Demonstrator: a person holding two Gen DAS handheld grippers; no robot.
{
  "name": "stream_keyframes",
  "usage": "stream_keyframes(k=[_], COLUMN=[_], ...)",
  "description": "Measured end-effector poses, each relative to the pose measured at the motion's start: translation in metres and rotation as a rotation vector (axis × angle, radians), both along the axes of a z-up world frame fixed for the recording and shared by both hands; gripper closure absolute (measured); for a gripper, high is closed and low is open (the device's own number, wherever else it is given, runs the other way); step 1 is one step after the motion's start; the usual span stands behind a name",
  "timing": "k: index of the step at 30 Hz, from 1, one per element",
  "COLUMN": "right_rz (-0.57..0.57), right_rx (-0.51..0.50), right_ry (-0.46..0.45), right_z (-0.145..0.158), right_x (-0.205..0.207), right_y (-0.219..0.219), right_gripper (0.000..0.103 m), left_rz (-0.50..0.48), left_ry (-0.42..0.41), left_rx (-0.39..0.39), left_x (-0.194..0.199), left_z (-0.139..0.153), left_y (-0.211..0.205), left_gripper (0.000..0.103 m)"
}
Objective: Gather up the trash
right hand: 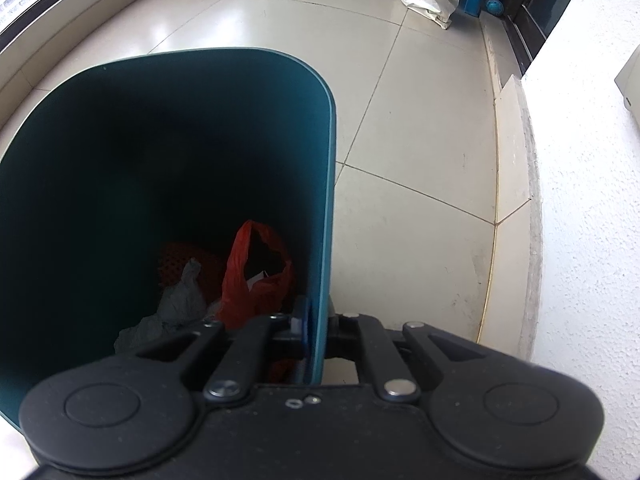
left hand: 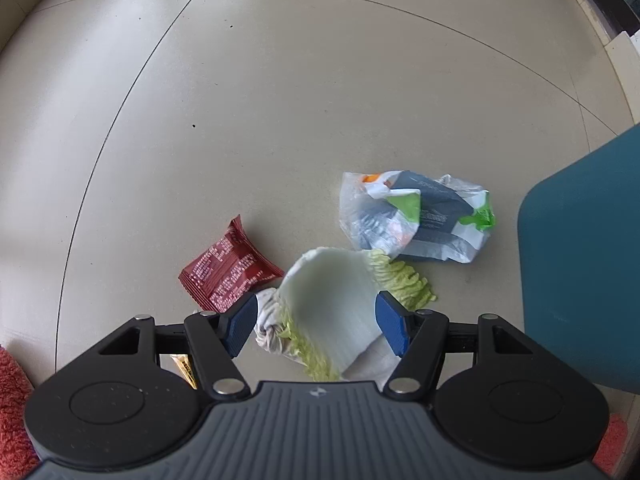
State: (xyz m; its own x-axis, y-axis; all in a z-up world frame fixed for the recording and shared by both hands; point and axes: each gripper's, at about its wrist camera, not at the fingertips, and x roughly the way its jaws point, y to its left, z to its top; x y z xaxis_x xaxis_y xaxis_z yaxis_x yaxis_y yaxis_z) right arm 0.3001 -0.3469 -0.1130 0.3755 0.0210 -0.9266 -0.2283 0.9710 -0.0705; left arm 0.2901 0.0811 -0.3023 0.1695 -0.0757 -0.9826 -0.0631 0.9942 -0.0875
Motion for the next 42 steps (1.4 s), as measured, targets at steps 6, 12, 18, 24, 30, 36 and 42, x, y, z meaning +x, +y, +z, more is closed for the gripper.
stream_keyframes(k=[6,12,18,24,30,36,42], right_rz=[-0.002,-0.010,-0.013,-0.015,-0.010,-0.017,-0.018], right_rx=[-0.013,-0.043,-0.066,-0.060,-0.040,-0.007,0.017], right_ry=[0.013,0.028,0.030,0.018,0.000,-0.008,-0.015], right_z=[-0.004,-0.008,-0.011,-0.013,-0.015,-0.014,-0.013], right_x=[0.005,0.010,0.011,0.009,0.002,-0.002,-0.003], right_y=[0.005,0.013,0.021,0.023,0.015,0.007,-0.001], right_gripper=[0.096,0.095,0.094,0.094,0.096,0.096,0.099], left_rz=[-0.042,-0.066,-0.028,-0.045,-0.020,0.012,-0.017], left_ry=[0.006,0.028,0.000,-0.017,-0.057,-0.098,-0.174], left_rx=[0.014,0.033,0.051,0.106,0.135,0.134,0.120], left_x=[0.013,0.016,0.011,-0.005,-0.011,-0.026,-0.034], left_z=[-0.017,-0.028,-0.022,0.003,0.040,0.092,0.180], left_y=[0.000,-0.005,0.003,-0.007,-0.013,-0.013,-0.031], left_gripper=[0.039,0.072,0.092,0.098,0.098,0.098,0.098])
